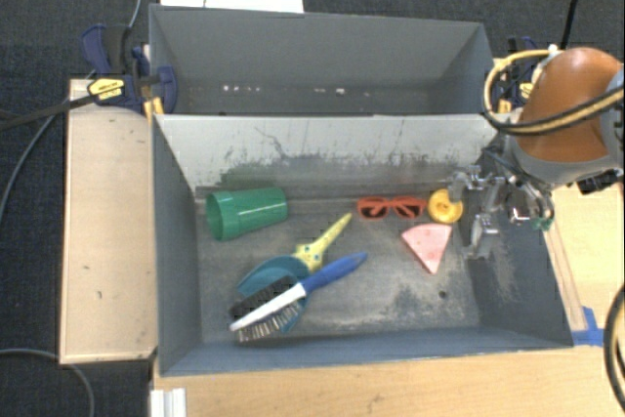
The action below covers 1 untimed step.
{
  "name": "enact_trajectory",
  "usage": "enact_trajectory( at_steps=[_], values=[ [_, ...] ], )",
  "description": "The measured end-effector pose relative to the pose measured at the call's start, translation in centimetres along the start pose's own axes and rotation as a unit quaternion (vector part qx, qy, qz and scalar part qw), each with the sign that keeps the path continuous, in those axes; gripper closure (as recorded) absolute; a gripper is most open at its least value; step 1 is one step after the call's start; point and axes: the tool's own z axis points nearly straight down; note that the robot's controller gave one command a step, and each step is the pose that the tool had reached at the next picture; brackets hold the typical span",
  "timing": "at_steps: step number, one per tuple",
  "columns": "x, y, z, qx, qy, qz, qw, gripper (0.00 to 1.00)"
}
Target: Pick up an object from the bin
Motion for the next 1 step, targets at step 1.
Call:
enact_trajectory(
  at_steps=[1],
  values=[
    [-0.17, 0.04, -0.49, 0.001, -0.0037, -0.002, 1.0000, 0.00]
  ],
)
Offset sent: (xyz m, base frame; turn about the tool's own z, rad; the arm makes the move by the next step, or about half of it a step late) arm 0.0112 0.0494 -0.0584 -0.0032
